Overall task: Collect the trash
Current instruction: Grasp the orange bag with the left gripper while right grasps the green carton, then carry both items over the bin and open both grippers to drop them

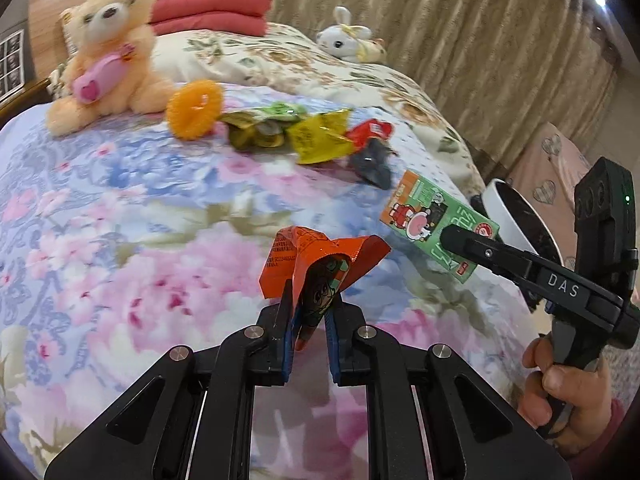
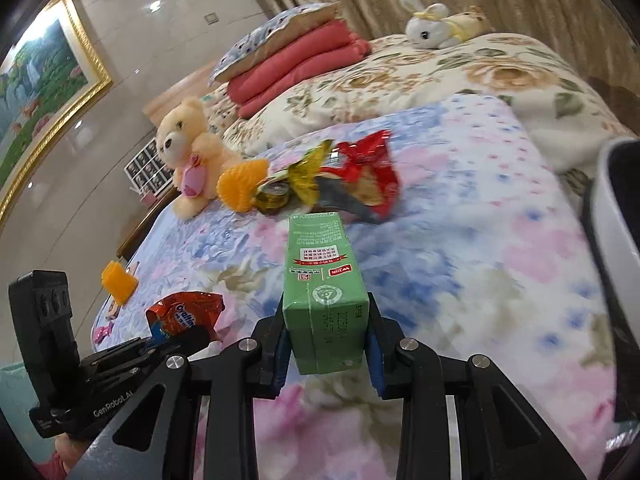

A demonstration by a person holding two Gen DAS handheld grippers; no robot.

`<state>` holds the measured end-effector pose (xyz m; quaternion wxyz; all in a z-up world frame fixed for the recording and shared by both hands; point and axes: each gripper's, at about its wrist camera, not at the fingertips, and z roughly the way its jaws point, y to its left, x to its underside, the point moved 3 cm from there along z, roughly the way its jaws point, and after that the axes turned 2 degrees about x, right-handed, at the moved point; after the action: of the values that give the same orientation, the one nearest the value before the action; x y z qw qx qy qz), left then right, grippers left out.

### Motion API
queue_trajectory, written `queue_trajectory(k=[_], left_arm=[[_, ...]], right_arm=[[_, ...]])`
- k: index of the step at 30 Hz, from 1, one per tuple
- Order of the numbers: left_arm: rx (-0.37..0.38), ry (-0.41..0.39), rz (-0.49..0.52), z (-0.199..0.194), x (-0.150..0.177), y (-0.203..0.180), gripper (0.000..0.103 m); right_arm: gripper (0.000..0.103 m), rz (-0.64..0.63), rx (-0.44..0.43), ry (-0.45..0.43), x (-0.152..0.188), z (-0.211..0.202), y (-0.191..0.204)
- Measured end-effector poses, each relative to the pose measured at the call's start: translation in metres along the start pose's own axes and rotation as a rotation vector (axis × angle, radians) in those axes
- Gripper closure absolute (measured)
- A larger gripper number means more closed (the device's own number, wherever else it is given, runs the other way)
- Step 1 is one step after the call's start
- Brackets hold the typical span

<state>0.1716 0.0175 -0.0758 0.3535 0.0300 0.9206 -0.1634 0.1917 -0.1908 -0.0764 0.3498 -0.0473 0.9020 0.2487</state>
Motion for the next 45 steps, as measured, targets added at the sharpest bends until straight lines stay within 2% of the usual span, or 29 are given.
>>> queue_trajectory(k=[13, 21, 45], left_arm=[[0.087, 0.014, 0.105, 0.012, -0.011, -0.064, 0.091], [0.143, 0.011, 0.163, 0.018, -0.023, -0.104, 0.091], [0.248, 0.040, 0.319, 0.047, -0.039, -0.207, 0.091]], right_arm=[[0.071, 0.079, 0.065, -0.073, 0.007, -0.048, -0.047], [0.071, 0.096, 0.097, -0.125, -0.001, -0.076, -0.067], [0.071, 0.186, 0.239, -0.214, -0.010, -0.146, -0.143]])
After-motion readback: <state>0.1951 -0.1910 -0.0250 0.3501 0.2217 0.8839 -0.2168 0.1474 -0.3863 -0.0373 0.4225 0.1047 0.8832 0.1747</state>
